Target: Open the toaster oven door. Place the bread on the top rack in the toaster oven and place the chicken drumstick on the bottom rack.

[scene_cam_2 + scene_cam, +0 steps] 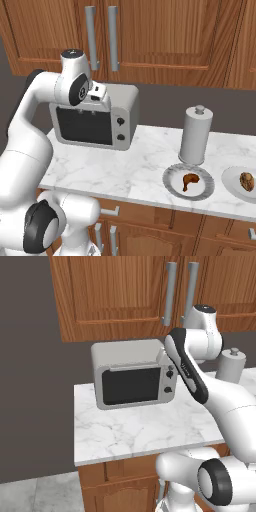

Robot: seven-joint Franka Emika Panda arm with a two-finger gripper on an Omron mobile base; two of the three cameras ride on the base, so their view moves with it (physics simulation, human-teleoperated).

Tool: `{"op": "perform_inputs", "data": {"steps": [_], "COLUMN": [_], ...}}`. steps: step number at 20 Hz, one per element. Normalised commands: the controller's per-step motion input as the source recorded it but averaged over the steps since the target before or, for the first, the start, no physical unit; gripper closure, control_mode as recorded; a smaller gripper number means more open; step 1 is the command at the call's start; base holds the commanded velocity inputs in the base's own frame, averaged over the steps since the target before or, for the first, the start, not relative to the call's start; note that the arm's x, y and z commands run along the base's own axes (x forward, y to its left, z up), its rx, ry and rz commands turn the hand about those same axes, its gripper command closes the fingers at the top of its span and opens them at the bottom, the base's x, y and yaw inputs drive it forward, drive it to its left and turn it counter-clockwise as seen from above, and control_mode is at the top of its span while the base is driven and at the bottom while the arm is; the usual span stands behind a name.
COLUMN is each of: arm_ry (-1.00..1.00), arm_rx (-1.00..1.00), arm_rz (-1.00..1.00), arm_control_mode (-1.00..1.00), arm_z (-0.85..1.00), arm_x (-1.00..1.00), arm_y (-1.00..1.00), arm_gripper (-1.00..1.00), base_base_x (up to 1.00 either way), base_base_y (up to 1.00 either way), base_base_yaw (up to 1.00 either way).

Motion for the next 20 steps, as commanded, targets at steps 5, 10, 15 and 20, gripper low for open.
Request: {"op": "perform_inputs", "data": {"steps": [5,10,15,20], "arm_ry": [0.00,0.00,0.00,0.00], "arm_rx": [0.00,0.00,0.00,0.00], "arm_rz": [0.00,0.00,0.00,0.00], "arm_control_mode": [1.00,1.00,1.00,1.00], "arm_z": [0.00,0.00,0.00,0.00], "arm_x": [0.00,0.00,0.00,0.00], "arm_y": [0.00,0.00,0.00,0.00], "arm_gripper": [-1.00,-1.00,-1.00,-1.00], "base_base_x": [0.00,0.00,0.03,0.08], "base_base_y": [0.00,-0.02,-0.45,-0.62], "base_base_yaw": [0.00,0.00,0.00,0.00]}}
